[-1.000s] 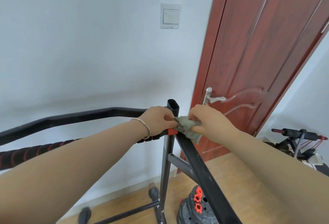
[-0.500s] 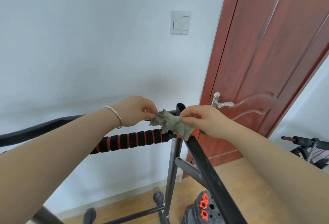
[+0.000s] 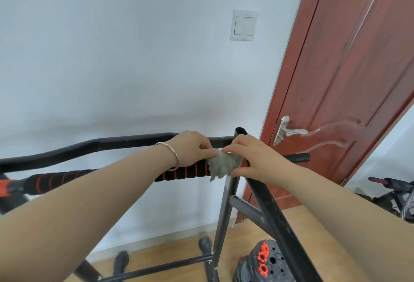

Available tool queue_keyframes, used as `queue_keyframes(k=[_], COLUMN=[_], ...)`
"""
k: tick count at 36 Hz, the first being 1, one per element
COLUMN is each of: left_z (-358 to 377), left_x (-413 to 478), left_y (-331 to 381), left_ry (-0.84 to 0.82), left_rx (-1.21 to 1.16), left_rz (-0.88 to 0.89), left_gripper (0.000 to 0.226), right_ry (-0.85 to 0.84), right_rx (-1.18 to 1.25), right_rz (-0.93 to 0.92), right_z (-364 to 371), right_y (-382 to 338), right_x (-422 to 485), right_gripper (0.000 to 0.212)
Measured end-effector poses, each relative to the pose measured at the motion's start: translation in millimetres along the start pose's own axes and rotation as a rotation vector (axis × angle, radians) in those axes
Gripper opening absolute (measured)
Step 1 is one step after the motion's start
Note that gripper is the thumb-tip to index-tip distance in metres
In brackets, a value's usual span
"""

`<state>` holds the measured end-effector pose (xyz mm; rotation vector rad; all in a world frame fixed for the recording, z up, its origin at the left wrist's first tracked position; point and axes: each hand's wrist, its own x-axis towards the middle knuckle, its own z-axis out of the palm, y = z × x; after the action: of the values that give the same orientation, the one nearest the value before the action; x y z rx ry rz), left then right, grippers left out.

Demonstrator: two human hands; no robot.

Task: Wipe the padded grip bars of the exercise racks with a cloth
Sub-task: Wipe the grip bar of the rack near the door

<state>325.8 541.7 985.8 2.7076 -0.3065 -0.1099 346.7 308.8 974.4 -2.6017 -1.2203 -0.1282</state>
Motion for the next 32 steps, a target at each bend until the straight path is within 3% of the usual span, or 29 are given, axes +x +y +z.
queue_keyframes(k=[4, 6, 9, 13, 18, 22, 24, 28, 32], left_z=[-8, -17, -30, -28, -5, -2, -5, -6, -5], left_x=[1, -3, -12, -19, -18, -8, -4, 0, 3], left_y=[-2, -5, -9, -12, -7, -9, -14, -17, -17], left_ry=[0.042, 0.068, 0.056, -0.013, -0.027, 0.031, 0.045, -0.075, -0.134], left_rx=[-0.066, -0.088, -0.040, 0.009, 0.056, -0.110, -0.181, -0.112, -0.107], left_rz=[0.012, 0.032, 0.048, -0.032, 0.030, -0.075, -0.124, -0.097, -0.118], left_gripper=[0.017, 0.014, 0.015, 0.043, 0.031, 0.048, 0.043, 0.024, 0.026], right_ry=[0.142, 0.156, 0.058, -0.077, -0.043, -0.015, 0.022, 0.200, 0.309], right_rx=[0.121, 0.195, 0.242, 0.262, 0.243, -0.051, -0.289, -0.368, -0.268], right_rz=[0.029, 0.017, -0.029, -0.058, -0.033, -0.183, -0.274, -0.427, -0.459], right_z=[-3, -8, -16, -15, -10, 0, 6, 19, 24], right_y=[-7, -10, -14, -14, -7, -3, -5, -14, -19], right_x=[2, 2, 4, 5, 6, 1, -1, 3, 9], right_gripper=[0.016, 0.010, 0.014, 0.023, 0.020, 0.055, 0.065, 0.036, 0.012])
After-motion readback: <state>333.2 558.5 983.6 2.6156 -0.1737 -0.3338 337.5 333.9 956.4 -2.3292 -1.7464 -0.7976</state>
